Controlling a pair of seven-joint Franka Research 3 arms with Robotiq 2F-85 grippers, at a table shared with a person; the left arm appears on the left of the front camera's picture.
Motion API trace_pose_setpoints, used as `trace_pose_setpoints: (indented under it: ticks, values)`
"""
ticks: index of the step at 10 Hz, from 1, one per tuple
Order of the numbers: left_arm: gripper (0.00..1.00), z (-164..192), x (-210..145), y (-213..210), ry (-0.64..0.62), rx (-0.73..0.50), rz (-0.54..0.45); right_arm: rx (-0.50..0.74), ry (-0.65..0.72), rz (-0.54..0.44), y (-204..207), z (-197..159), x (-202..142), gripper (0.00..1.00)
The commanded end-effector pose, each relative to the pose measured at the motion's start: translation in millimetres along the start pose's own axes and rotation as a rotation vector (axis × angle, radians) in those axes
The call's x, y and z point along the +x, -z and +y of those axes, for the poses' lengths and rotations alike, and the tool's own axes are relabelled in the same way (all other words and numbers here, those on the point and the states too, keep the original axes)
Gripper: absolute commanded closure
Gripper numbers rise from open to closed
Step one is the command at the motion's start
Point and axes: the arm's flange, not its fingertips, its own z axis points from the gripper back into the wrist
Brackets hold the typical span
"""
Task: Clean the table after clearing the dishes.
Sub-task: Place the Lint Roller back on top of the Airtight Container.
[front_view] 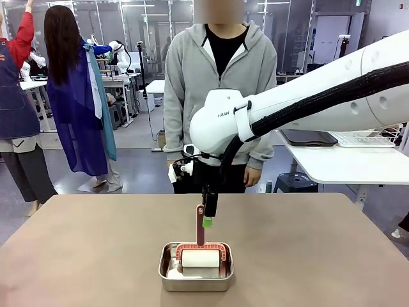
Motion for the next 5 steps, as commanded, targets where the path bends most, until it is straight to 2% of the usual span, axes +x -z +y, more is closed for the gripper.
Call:
trace_pose_setpoints:
  ticks: [1, 5]
  values:
    - [0.00, -7.3, -1.9, 1.3, -0.007, 0.006, 0.000, 0.000, -0.004, 0.002, -1.3, 2.6, 1.3, 0.00]
    - [0.00, -7.3, -1.9, 1.3, -0.007, 0.006, 0.000, 0.000, -0.004, 0.002, -1.3, 2.6, 1.3, 0.00]
